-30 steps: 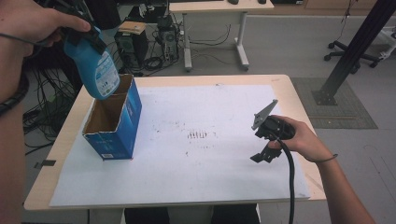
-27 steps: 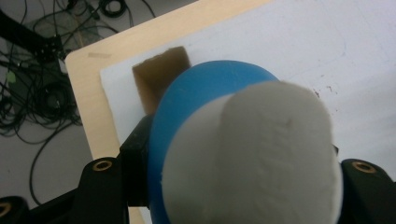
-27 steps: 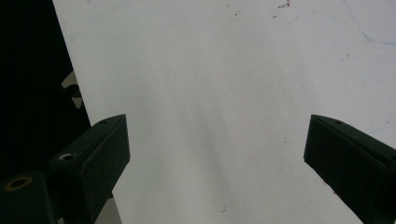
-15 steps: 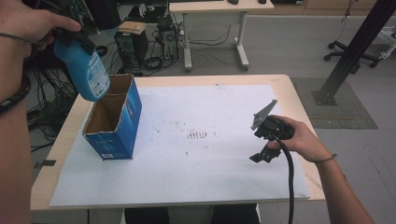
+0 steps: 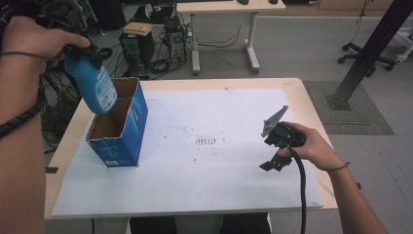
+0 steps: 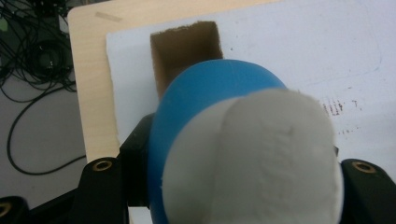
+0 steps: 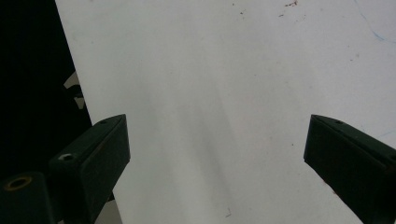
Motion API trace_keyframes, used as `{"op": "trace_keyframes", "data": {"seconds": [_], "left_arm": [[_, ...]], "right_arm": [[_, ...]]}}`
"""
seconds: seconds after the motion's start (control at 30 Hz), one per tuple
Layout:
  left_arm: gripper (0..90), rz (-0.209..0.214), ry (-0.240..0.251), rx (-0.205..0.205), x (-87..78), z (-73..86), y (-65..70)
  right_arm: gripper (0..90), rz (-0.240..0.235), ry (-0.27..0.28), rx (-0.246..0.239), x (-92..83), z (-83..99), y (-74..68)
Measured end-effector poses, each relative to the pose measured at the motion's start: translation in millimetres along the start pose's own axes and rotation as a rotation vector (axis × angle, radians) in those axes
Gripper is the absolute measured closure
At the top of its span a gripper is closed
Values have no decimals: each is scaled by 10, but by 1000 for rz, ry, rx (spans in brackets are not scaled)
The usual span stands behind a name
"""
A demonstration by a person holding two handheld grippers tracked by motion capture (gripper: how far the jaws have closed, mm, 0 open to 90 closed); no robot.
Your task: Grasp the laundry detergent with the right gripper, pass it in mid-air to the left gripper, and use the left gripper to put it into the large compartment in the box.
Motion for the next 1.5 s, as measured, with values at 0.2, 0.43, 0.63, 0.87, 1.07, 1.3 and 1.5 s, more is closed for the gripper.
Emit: {"op": "trace_keyframes", "data": {"seconds": [0.2, 0.43, 0.63, 0.87, 1.07, 1.3, 1.5], "left_arm": [[378, 7, -13, -7, 117, 32, -4], [377, -8, -21, -12, 213, 63, -1], [378, 2, -24, -22, 320, 101, 7], [377, 12, -37, -24, 425, 121, 31], [377, 11, -49, -19, 537, 145, 71], [377, 13, -74, -14, 694, 189, 112], [377, 16, -89, -15, 809, 225, 143]], "right_arm": [[71, -3, 3, -8, -2, -22, -10], [71, 3, -3, -12, -13, -27, -10], [71, 3, -2, -14, -18, -36, -22], [71, 0, -7, -12, -8, -21, -18], [71, 0, -3, -13, -15, -16, -18], [71, -2, -3, -9, -7, 3, -16], [71, -2, -1, -8, -6, 7, -21]]}}
Point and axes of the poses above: each handheld gripper's, and its own axes: x roughly forward along the jaws, z roughly out of its underside, y roughly to its right, the point moved 1 cm from there along x, roughly forward along the jaws, and after that the axes turned 15 degrees about -z, right-handed, at the moved point
